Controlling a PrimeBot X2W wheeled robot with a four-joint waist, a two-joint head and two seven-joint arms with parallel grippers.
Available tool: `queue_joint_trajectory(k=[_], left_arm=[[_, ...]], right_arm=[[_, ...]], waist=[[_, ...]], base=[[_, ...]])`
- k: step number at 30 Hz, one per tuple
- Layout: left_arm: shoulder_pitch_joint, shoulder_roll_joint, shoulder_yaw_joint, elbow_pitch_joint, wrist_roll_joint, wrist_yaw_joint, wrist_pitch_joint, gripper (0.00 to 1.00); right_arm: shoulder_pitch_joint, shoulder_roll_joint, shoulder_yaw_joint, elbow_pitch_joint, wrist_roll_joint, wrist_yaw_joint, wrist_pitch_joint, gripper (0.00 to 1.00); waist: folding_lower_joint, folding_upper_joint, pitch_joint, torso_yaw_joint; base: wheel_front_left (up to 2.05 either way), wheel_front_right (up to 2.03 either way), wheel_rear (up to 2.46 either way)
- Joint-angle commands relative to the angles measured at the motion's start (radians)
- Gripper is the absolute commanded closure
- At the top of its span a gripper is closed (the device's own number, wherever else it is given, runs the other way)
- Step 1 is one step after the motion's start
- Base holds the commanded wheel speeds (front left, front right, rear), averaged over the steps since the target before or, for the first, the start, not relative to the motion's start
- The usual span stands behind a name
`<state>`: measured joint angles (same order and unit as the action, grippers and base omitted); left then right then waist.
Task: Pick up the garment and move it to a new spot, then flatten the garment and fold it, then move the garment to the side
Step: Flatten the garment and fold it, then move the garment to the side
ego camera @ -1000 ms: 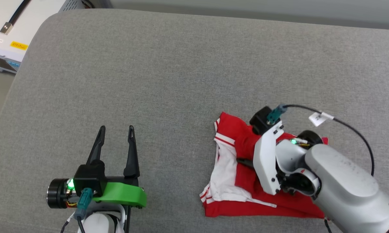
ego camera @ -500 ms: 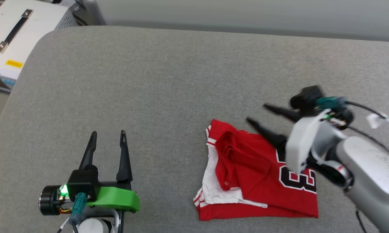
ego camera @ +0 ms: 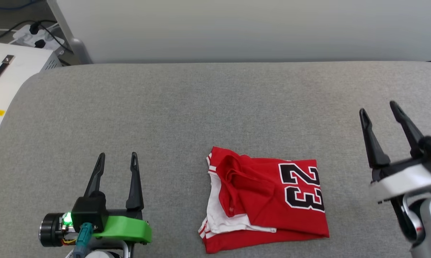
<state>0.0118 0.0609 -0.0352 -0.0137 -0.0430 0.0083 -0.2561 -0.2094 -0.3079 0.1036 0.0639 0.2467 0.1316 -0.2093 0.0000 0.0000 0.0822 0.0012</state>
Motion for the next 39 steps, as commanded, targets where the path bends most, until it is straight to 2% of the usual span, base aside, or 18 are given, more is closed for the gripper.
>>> queue_joint_trajectory(k=[1, 5, 11, 18, 32, 39], left_arm=[[0.018, 0.001, 0.004, -0.007, 0.004, -0.005, -0.006, 0.00], [0.033, 0.005, 0.004, -0.013, 0.005, -0.012, -0.006, 0.00], [0.063, 0.004, 0.003, -0.005, -0.001, -0.015, -0.006, 0.00], [0.089, 0.006, 0.001, 0.027, -0.001, -0.016, -0.006, 0.00], [0.093, 0.011, 0.000, 0.051, 0.001, -0.015, -0.006, 0.00], [0.075, 0.011, -0.002, 0.057, 0.002, -0.014, -0.006, 0.00]], right_arm=[[0.033, 0.024, -0.023, -0.015, -0.021, -0.001, -0.014, 0.00], [0.111, 0.084, -0.082, -0.052, -0.055, -0.001, -0.032, 0.00], [0.217, 0.155, -0.109, -0.074, -0.074, -0.001, -0.040, 0.00], [0.299, 0.196, -0.112, -0.068, -0.092, -0.001, -0.045, 0.00], [0.300, 0.193, -0.112, -0.063, -0.112, -0.001, -0.047, 0.00], [0.163, 0.107, -0.124, -0.110, -0.064, -0.001, 0.006, 0.00]], waist=[[0.0000, 0.0000, -0.016, -0.012], [0.0000, 0.0000, -0.027, -0.012], [0.0000, 0.0000, -0.047, -0.004], [0.0000, 0.0000, -0.066, 0.009], [0.0000, 0.0000, -0.070, 0.017], [0.0000, 0.0000, -0.050, 0.026]], base=[[0.00, 0.00, 0.00], [0.00, 0.00, 0.00], [0.00, 0.00, 0.00], [0.00, 0.00, 0.00], [0.00, 0.00, 0.00], [0.00, 0.00, 0.00]])
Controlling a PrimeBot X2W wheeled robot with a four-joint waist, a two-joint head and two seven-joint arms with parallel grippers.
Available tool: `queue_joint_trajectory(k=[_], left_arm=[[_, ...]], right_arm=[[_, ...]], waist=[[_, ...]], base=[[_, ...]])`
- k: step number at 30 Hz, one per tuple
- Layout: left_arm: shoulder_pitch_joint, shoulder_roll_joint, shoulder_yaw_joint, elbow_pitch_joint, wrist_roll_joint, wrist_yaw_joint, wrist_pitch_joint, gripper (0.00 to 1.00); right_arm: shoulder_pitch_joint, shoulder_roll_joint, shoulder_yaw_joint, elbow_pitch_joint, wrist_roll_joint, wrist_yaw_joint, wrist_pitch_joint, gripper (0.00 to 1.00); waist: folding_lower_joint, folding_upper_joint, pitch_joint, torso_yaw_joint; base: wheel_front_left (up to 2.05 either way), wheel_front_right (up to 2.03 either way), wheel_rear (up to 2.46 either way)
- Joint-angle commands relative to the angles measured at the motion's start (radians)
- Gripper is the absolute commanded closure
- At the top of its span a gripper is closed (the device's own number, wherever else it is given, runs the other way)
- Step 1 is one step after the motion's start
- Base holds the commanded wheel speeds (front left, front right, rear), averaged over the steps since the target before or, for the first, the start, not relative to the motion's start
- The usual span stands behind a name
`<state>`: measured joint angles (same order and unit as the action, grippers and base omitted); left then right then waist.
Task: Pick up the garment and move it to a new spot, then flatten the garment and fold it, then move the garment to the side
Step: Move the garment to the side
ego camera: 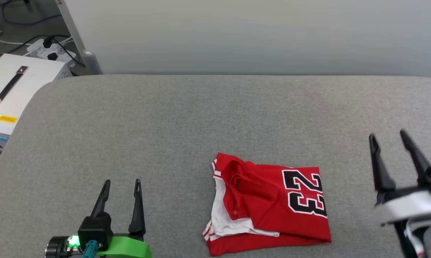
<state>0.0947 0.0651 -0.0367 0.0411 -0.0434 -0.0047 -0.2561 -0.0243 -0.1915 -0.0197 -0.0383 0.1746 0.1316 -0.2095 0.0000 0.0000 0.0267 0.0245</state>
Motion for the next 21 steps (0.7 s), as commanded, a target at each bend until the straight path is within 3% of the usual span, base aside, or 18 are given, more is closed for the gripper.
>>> queue_joint_trajectory(k=[1, 6, 10, 16, 21], left_arm=[[-0.012, 0.007, 0.000, 0.002, 0.002, -0.001, -0.006, 0.00], [-0.026, 0.006, 0.001, 0.001, 0.000, 0.000, -0.006, 0.00], [-0.037, 0.004, 0.002, -0.004, -0.003, 0.003, -0.006, 0.00], [-0.068, 0.001, -0.007, -0.010, -0.007, 0.000, -0.006, 0.00], [-0.102, -0.003, -0.022, -0.014, -0.010, -0.002, -0.006, 0.00]], right_arm=[[-0.047, -0.031, 0.007, -0.012, 0.022, -0.001, 0.030, 0.00], [-0.163, -0.170, 0.107, -0.009, 0.169, -0.001, 0.261, 0.00], [-0.223, -0.262, 0.180, 0.009, 0.368, -0.001, 0.569, 0.00], [-0.232, -0.301, 0.190, 0.064, 0.600, -0.001, 0.918, 0.00], [-0.210, -0.291, 0.203, 0.122, 0.659, -0.001, 1.040, 0.00]], waist=[[0.0000, 0.0000, 0.009, 0.004], [0.0000, 0.0000, 0.030, 0.013], [0.0000, 0.0000, 0.052, 0.022], [0.0000, 0.0000, 0.093, 0.043], [0.0000, 0.0000, 0.136, 0.069]], base=[[0.00, 0.00, 0.00], [0.00, 0.00, 0.00], [0.00, 0.00, 0.00], [0.00, 0.00, 0.00], [0.00, 0.00, 0.00]])
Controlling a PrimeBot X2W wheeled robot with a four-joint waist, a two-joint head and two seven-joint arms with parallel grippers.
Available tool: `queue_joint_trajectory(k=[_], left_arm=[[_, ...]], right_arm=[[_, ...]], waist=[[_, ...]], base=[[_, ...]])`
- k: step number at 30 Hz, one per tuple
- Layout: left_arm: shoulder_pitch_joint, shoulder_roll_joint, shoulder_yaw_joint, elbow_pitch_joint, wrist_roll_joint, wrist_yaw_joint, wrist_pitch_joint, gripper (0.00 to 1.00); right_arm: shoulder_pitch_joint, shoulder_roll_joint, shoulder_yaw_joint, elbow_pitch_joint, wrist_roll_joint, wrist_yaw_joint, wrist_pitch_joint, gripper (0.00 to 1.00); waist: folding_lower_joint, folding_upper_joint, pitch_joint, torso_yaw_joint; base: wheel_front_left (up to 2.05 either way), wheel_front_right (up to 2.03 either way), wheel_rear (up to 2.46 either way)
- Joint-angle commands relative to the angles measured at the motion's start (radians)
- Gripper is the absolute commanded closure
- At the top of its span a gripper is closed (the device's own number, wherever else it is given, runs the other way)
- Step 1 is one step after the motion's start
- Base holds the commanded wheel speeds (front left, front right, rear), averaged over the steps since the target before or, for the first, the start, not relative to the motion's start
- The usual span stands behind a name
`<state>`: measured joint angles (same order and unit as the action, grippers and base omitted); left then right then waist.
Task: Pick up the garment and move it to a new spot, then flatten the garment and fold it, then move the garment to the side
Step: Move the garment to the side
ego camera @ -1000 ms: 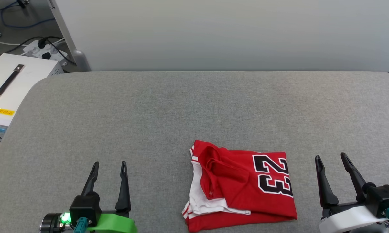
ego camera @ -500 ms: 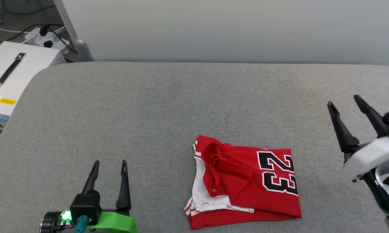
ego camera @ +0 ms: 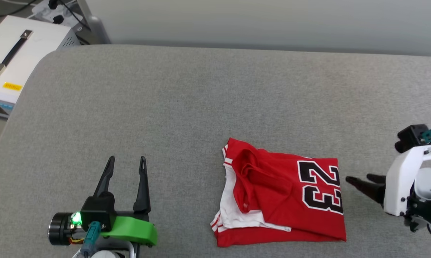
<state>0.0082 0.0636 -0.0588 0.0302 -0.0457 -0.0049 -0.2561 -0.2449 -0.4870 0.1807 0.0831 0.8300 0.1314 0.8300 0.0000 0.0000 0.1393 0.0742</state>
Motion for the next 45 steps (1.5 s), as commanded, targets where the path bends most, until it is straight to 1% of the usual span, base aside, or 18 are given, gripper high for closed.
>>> queue_joint_trajectory(k=[1, 5, 10, 13, 16, 17, 18, 24, 28, 32, 35, 40, 45], left_arm=[[-0.023, -0.002, -0.004, -0.004, -0.008, -0.003, -0.006, 0.00], [-0.049, -0.004, -0.013, -0.006, -0.009, -0.005, -0.006, 0.00], [-0.067, -0.007, -0.016, -0.008, -0.012, -0.003, -0.006, 0.00], [-0.072, -0.008, -0.020, -0.008, -0.014, -0.004, -0.006, 0.00], [-0.077, -0.009, -0.024, -0.006, -0.016, -0.004, -0.006, 0.00], [-0.078, -0.009, -0.024, -0.005, -0.017, -0.003, -0.006, 0.00], [-0.079, -0.009, -0.023, -0.004, -0.017, -0.003, -0.006, 0.00], [-0.072, -0.010, -0.018, 0.001, -0.016, 0.001, -0.006, 0.00], [-0.055, -0.010, -0.004, -0.013, -0.013, 0.007, -0.006, 0.00], [-0.042, -0.007, 0.013, -0.029, -0.011, 0.009, -0.006, 0.00], [-0.044, -0.004, 0.017, -0.040, -0.005, 0.006, -0.006, 0.00], [-0.058, 0.004, 0.022, -0.062, 0.008, 0.004, -0.006, 0.00], [-0.073, 0.020, 0.035, -0.091, 0.018, 0.008, -0.006, 0.00]], right_arm=[[0.013, 0.012, 0.009, 0.014, 0.010, -0.001, 0.011, 0.00], [0.009, 0.042, 0.043, 0.064, 0.025, -0.001, 0.020, 0.00], [-0.009, 0.088, 0.110, 0.127, 0.060, -0.001, -0.006, 0.00], [-0.011, 0.105, 0.167, 0.153, 0.070, -0.001, -0.033, 0.00], [-0.015, 0.101, 0.215, 0.168, 0.064, -0.001, -0.100, 0.00], [-0.019, 0.099, 0.228, 0.169, 0.065, -0.001, -0.117, 0.35], [-0.024, 0.094, 0.240, 0.167, 0.066, -0.001, -0.143, 1.00], [-0.087, 0.044, 0.280, 0.137, 0.071, -0.001, -0.267, 1.00], [-0.150, -0.018, 0.324, 0.085, 0.045, -0.001, -0.320, 1.00], [-0.203, -0.093, 0.367, 0.042, 0.014, -0.001, -0.343, 1.00], [-0.234, -0.158, 0.378, 0.017, -0.002, -0.001, -0.353, 1.00], [-0.281, -0.248, 0.355, 0.012, -0.014, -0.001, -0.368, 1.00], [-0.325, -0.303, 0.324, 0.038, -0.039, -0.001, -0.372, 1.00]], waist=[[0.0000, 0.0000, 0.034, 0.025], [0.0000, 0.0000, 0.069, 0.042], [0.0000, 0.0000, 0.095, 0.049], [0.0000, 0.0000, 0.104, 0.052], [0.0000, 0.0000, 0.108, 0.053], [0.0000, 0.0000, 0.109, 0.052], [0.0000, 0.0000, 0.108, 0.051], [0.0000, 0.0000, 0.090, 0.022], [0.0000, 0.0000, 0.082, -0.035], [0.0000, 0.0000, 0.084, -0.111], [0.0000, 0.0000, 0.095, -0.167], [0.0000, 0.0000, 0.130, -0.250], [0.0000, 0.0000, 0.178, -0.315]], base=[[0.00, 0.00, 0.00], [0.00, 0.00, 0.00], [0.00, 0.00, 0.00], [0.00, 0.00, 0.00], [0.00, 0.00, 0.00], [0.00, 0.00, 0.00], [0.00, 0.00, 0.00], [0.00, 0.00, 0.00], [0.00, 0.00, 0.00], [0.00, 0.00, 0.00], [0.00, 0.00, 0.00], [0.00, 0.00, 0.00], [0.00, 0.00, 0.00]])
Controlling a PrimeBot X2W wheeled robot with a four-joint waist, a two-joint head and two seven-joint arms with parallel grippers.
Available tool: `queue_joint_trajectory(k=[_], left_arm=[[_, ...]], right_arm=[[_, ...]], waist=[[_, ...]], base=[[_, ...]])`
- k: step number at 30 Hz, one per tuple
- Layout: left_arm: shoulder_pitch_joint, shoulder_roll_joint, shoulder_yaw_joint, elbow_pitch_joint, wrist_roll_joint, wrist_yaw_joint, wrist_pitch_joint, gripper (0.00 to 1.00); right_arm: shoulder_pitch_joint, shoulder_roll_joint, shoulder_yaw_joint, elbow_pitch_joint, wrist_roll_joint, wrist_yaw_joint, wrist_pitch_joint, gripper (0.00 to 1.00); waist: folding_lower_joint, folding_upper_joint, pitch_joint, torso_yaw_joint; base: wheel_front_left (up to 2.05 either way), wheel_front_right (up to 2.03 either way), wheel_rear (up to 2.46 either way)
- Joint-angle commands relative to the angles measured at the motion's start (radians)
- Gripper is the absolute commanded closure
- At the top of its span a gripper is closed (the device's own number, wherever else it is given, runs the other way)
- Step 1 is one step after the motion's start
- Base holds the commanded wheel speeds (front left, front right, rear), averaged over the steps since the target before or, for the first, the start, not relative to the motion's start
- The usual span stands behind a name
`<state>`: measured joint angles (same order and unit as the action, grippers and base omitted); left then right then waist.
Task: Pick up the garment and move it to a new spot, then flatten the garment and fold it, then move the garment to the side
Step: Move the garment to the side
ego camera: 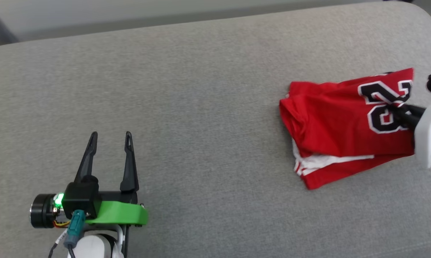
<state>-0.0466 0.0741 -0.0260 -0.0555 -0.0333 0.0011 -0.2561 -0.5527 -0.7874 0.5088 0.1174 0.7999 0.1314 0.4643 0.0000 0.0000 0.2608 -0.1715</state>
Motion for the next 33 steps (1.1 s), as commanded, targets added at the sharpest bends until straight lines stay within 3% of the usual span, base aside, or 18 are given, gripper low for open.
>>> queue_joint_trajectory(k=[1, 6, 15, 25, 26, 27, 33], left_arm=[[-0.022, 0.012, 0.004, -0.012, 0.008, 0.003, -0.006, 0.00], [-0.054, 0.025, -0.004, -0.047, 0.020, -0.003, -0.006, 0.00], [-0.104, 0.047, -0.020, -0.106, 0.038, -0.007, -0.006, 0.00], [-0.108, 0.061, -0.008, -0.140, 0.037, 0.013, -0.006, 0.00], [-0.108, 0.060, -0.009, -0.137, 0.035, 0.014, -0.006, 0.00], [-0.107, 0.059, -0.011, -0.133, 0.034, 0.015, -0.006, 0.00], [-0.090, 0.043, -0.017, -0.111, 0.016, 0.026, -0.006, 0.00]], right_arm=[[-0.029, -0.012, -0.012, 0.015, -0.016, -0.001, -0.011, 1.00], [-0.088, -0.054, -0.068, 0.136, -0.055, -0.001, -0.042, 1.00], [-0.245, -0.069, -0.116, 0.421, -0.179, -0.001, -0.084, 1.00], [-0.382, 0.027, -0.180, 0.679, -0.277, -0.001, -0.169, 1.00], [-0.383, 0.036, -0.183, 0.699, -0.282, -0.001, -0.170, 0.95], [-0.384, 0.041, -0.183, 0.712, -0.289, -0.001, -0.177, 0.00], [-0.372, 0.037, -0.221, 0.748, -0.336, -0.001, -0.318, 0.00]], waist=[[0.0000, 0.0000, 0.068, -0.078], [0.0000, 0.0000, 0.129, -0.083], [0.0000, 0.0000, 0.233, -0.050], [0.0000, 0.0000, 0.276, -0.047], [0.0000, 0.0000, 0.272, -0.047], [0.0000, 0.0000, 0.264, -0.044], [0.0000, 0.0000, 0.177, -0.021]], base=[[0.00, 0.00, 0.00], [0.00, 0.00, 0.00], [0.00, 0.00, 0.00], [0.00, 0.00, 0.00], [0.00, 0.00, 0.00], [0.00, 0.00, 0.00], [0.00, 0.00, 0.00]])
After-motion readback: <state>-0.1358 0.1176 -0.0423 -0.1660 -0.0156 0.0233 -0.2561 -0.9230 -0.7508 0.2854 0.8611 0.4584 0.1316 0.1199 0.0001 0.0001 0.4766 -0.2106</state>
